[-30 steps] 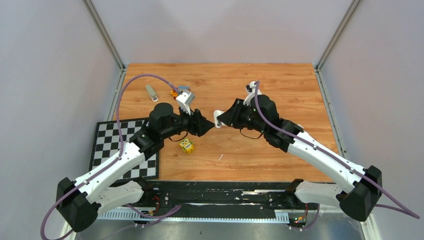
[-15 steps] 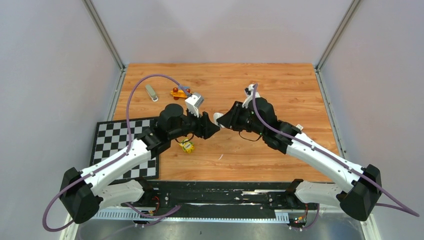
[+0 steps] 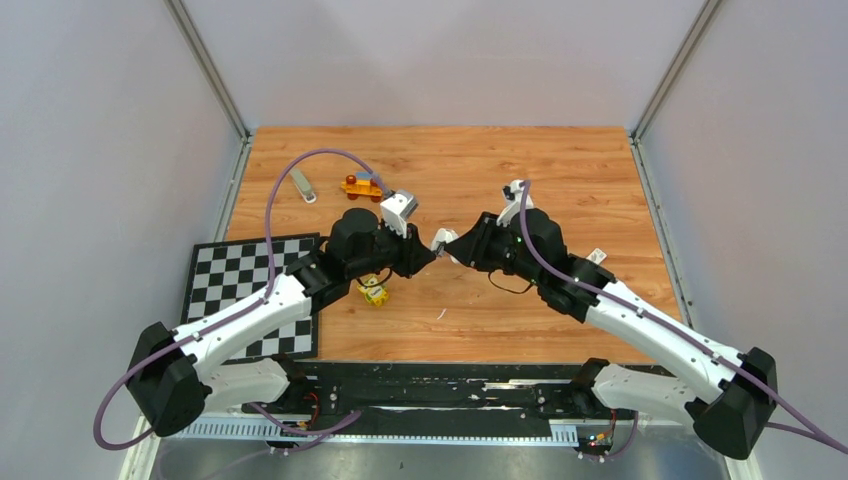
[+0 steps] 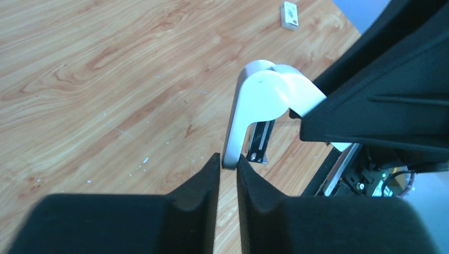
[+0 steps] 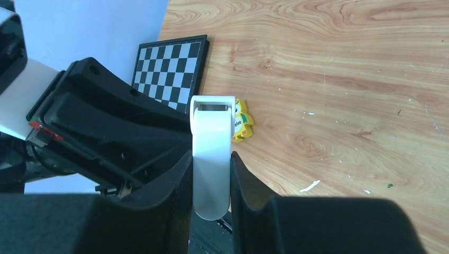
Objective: Load the staples into the stapler
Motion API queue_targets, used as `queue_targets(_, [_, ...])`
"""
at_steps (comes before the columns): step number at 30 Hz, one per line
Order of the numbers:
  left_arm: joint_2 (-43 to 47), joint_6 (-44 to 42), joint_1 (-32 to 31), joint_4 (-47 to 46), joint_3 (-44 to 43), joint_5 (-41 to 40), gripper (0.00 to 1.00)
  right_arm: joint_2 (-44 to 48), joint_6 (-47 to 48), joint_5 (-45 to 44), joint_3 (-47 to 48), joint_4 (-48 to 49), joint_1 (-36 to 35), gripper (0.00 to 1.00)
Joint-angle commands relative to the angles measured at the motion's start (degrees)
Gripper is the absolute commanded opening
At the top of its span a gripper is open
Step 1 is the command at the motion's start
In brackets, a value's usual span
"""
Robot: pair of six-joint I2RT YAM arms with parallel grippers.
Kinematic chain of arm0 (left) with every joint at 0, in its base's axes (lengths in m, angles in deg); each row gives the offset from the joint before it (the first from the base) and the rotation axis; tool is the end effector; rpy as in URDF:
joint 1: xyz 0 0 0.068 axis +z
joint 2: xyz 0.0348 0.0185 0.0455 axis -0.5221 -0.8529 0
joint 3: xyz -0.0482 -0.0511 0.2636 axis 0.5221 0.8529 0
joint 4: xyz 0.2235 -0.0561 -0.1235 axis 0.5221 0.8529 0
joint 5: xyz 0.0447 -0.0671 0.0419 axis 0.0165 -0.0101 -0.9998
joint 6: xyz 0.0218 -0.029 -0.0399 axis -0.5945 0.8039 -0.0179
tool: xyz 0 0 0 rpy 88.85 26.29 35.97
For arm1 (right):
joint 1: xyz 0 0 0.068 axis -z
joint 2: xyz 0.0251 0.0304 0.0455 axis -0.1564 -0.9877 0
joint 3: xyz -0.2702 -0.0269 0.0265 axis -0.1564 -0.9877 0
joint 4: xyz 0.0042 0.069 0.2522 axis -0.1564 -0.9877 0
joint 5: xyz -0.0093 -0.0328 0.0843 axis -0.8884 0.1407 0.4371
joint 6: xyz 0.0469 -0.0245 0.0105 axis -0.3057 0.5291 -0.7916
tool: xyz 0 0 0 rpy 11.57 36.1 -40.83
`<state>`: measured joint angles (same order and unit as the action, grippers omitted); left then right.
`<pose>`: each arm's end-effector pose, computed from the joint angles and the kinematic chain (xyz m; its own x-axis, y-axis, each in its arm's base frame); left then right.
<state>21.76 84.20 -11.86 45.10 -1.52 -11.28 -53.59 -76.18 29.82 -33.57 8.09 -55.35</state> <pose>0.1858 -0.1842 0.2879 -0.5262 0.0144 -0.8502 0.6566 0.6423 -0.3955 0.1669 0.1765 0.3314 -0.6648 0.3661 -0.6512 -0.3719 0.5938 0.7135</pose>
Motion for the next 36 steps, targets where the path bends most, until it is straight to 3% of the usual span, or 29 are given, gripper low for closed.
queue_targets(1, [0.25, -3.37, 0.07, -5.25, 0.69, -3.58, 0.12, 3.02, 1.20, 2.16, -2.38, -0.85, -0.36, 0.00])
queue_targets(5, [-0.21, -9.76, 0.09, -3.73, -0.50, -2.34, 0.00, 4.04, 6.62, 5.90, -1.48, -3.78, 0.60, 0.00])
queue_targets(13, [2.58, -23.60, -0.41, -5.85, 0.70, 2.45, 0.00, 6.87, 11.80, 13.33, -1.77, -8.50, 1.73, 0.00])
queue_targets(22, [3.82, -37.08, -0.53, -7.19, 2.03, 1.02, 0.00, 7.16, 18.29, 20.15, 1.77, -14.86, 3.37, 0.00])
queue_targets(30, [4.09, -38.49, -0.53, -10.20, 4.07, -0.43, 0.00, 5.61, 18.99, 20.18, 3.79, -16.82, 3.49, 0.00])
queue_targets(33, [3.56, -33.63, -0.53, -11.93, 3.99, -2.41, 0.00, 5.46, 18.09, 16.18, 4.64, -16.21, 3.51, 0.10])
queue_targets(36, [3.26, -24.30, -0.45, -13.58, 3.75, -4.87, 0.00, 5.96, 16.82, 11.35, 4.88, -13.43, 3.51, 0.33])
